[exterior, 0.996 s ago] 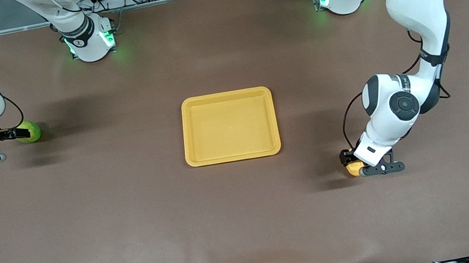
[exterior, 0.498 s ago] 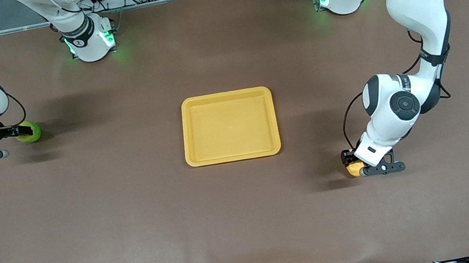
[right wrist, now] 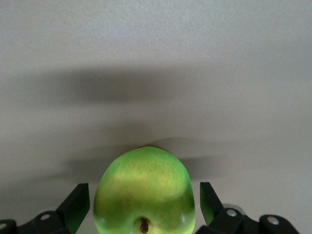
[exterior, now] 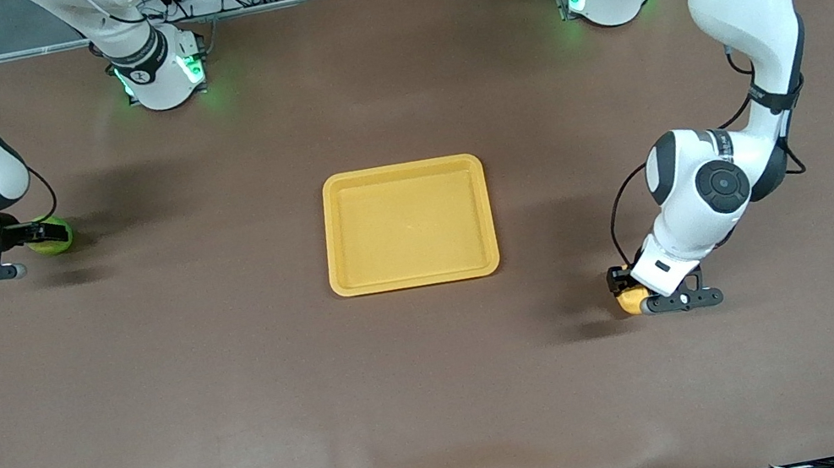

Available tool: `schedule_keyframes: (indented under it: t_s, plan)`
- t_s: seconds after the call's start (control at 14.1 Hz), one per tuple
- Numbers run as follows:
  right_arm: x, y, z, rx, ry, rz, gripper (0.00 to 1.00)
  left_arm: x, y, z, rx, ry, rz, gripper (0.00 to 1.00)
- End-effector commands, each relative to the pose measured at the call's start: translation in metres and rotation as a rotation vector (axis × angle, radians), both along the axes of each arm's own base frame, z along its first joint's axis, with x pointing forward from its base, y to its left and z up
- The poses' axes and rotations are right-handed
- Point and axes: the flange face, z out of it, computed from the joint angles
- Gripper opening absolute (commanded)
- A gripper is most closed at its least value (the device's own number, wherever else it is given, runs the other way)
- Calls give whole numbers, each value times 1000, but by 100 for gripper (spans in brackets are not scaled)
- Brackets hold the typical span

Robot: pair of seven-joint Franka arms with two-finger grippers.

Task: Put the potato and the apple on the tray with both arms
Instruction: 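Close the left gripper on the potato and carry it over the tray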

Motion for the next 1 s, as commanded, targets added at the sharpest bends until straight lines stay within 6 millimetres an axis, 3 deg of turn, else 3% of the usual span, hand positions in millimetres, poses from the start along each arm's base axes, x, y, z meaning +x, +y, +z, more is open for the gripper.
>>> schedule_keyframes:
  t_s: [0.0,0.07,0.28,0.43,0.64,0.93]
  plan:
    - [-8,-8,-3,-5,-4,9,94,-6,-12,22,8,14,-4,19]
    - [-8,-8,-3,0,-1,28,81,-8,-20,27,10,18,-15,19]
    - [-10,-12,-3,12,2,65,27,-13,-37,37,12,34,-13,19]
    - [-7,-10,-1,12,7,68,6,-21,-58,46,10,41,-7,19]
    - [2,-7,8,16,30,76,0,-33,-86,60,15,62,-4,20]
    - [32,-2,38,30,105,93,0,-53,-132,69,27,82,-72,19]
